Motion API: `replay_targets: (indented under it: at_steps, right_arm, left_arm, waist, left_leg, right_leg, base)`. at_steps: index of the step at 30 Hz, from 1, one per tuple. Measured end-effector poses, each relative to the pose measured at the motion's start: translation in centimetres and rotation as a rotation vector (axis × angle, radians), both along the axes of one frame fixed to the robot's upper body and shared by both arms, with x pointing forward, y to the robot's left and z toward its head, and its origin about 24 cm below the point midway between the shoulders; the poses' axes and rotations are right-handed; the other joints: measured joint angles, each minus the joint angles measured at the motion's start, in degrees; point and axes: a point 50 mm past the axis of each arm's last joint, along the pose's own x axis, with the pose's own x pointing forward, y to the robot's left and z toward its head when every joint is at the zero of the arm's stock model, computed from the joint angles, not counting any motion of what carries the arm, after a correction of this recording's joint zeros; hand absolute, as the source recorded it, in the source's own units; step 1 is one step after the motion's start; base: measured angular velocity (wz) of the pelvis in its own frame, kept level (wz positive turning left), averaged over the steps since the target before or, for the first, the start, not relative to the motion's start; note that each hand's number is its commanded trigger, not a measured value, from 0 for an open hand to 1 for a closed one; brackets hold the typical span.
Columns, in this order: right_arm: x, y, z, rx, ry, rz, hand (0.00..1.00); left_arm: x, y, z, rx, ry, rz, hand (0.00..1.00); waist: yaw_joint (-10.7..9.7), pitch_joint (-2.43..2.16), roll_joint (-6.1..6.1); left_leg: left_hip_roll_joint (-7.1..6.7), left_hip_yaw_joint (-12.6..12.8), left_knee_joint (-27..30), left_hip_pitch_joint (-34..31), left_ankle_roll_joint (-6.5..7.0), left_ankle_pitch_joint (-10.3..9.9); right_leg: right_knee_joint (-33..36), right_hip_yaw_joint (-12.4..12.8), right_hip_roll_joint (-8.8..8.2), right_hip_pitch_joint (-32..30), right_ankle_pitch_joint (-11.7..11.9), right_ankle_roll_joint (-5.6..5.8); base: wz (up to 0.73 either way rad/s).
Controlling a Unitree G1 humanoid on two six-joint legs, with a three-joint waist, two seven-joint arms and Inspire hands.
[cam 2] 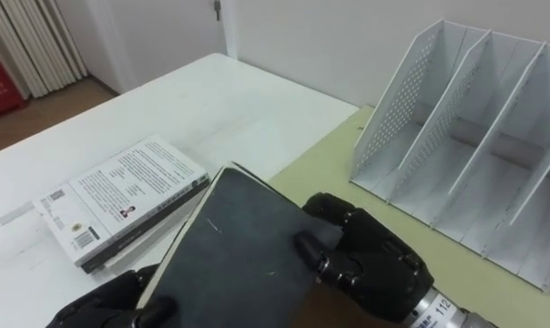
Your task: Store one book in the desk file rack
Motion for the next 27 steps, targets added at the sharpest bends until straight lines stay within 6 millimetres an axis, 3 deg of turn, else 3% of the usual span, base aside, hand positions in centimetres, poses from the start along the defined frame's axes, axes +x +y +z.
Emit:
replay_targets:
  at_steps: [10, 11, 12, 13, 21, 27]
  right_arm:
    - [0.5, -0.3, 0.9, 0.008, -0.063, -0.030, 1.00]
    - [0.5, -0.3, 0.9, 0.008, -0.066, -0.030, 1.00]
    - [0.5, -0.3, 1.0, 0.009, -0.072, -0.030, 1.00]
    - [0.5, -0.3, 1.2, 0.009, -0.080, -0.031, 1.00]
    - [0.8, -0.3, 1.8, -0.002, -0.102, -0.061, 1.00]
    - [1.1, -1.4, 1.6, -0.164, -0.084, -0.159, 1.00]
  left_arm:
    - [0.8, -0.6, 1.3, -0.008, -0.063, -0.034, 1.00]
    - [0.8, -0.6, 1.3, -0.008, -0.064, -0.034, 0.95]
    - [0.8, -0.7, 1.3, -0.007, -0.067, -0.037, 0.65]
    - [0.8, -0.7, 1.4, -0.008, -0.069, -0.038, 0.00]
    - [1.2, -0.7, 1.7, 0.017, -0.098, -0.005, 0.00]
    - [0.4, -0.5, -0.2, 0.138, -0.054, 0.047, 0.00]
  waist:
    - [0.11, -0.25, -0.35]
    - [0.11, -0.25, -0.36]
    - [0.16, -0.26, -0.37]
    - [0.20, -0.25, -0.39]
    - [0.01, -0.05, -1.04]
    - [-1.14, 0.11, -1.17]
  left_leg:
    - [0.05, -0.01, 0.03, 0.04, -0.07, -0.19]
    - [0.06, -0.01, 0.03, 0.05, -0.07, -0.19]
    - [0.06, -0.01, 0.02, 0.08, -0.07, -0.19]
    - [0.06, -0.01, 0.02, 0.10, -0.07, -0.19]
    - [0.14, 0.02, -0.12, 0.34, -0.15, -0.25]
    - [0.10, 0.09, -0.54, 1.43, -0.13, -0.26]
  right_leg:
    - [-0.24, 0.03, 0.08, -0.35, 0.00, 0.00]
    - [-0.24, 0.03, 0.09, -0.35, 0.00, -0.01]
    - [-0.15, 0.05, 0.10, -0.36, 0.00, -0.01]
    - [-0.13, 0.10, 0.12, -0.35, 0.00, -0.01]
    - [-0.27, 0.61, 0.29, -0.27, 0.01, -0.02]
    - [-1.12, 0.96, 0.42, 0.82, 0.06, 0.00]
  base:
    - [0.00]
    - [0.00]
    - [0.00]
    - [0.00]
    - [-0.01]
    - [-0.01]
